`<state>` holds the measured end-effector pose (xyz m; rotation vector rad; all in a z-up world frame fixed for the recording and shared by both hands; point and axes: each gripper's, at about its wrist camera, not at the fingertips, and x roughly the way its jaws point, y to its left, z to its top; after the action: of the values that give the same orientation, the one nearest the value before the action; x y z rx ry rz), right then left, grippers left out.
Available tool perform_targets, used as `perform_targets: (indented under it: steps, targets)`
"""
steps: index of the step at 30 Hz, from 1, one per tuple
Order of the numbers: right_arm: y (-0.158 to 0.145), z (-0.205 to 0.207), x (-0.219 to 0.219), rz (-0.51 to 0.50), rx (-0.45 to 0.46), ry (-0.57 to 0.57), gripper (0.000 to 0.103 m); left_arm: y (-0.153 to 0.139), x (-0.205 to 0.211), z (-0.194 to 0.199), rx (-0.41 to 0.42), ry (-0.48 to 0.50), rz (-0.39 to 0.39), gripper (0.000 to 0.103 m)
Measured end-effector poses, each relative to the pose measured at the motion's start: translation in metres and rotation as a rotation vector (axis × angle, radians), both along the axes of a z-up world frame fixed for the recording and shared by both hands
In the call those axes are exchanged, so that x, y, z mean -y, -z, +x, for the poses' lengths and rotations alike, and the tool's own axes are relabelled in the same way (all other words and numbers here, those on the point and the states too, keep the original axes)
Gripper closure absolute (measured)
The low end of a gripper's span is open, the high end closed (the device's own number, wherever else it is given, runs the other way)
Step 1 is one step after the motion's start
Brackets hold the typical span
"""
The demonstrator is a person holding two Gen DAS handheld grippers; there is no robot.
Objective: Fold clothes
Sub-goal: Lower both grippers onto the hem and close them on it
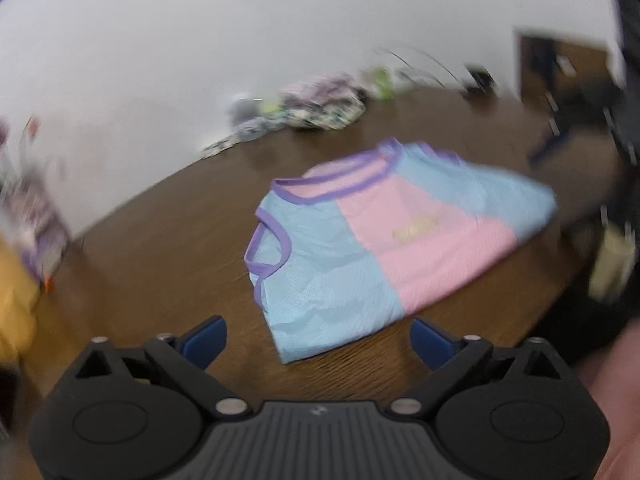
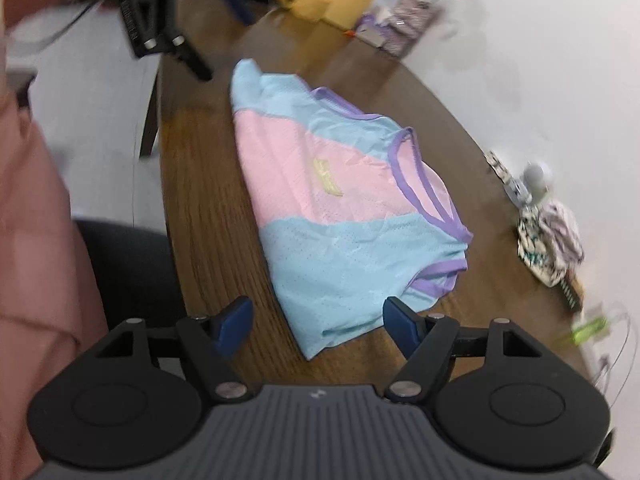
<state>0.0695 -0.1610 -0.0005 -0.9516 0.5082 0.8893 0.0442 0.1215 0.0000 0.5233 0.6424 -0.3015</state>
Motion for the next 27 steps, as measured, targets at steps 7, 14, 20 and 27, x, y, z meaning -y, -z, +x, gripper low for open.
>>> perform_targets:
  steps: [7, 14, 20, 27]
  targets:
    - [0.002, 0.000, -0.029, -0.180, 0.079, -0.078, 0.036, 0.016, 0.016, 0.006, -0.028, 0.241, 0.383, 0.032]
    - [0.006, 0.000, -0.035, -0.256, 0.118, -0.058, 0.037, 0.036, 0.020, 0.000, 0.051, 0.432, 0.630, 0.058]
    - [0.008, 0.001, -0.041, -0.287, 0.114, -0.055, 0.043, 0.050, 0.019, -0.004, 0.101, 0.547, 0.719, 0.077]
    - [0.007, 0.009, -0.051, -0.314, 0.048, -0.070, 0.072, 0.051, 0.018, 0.007, 0.079, 0.570, 0.727, 0.085]
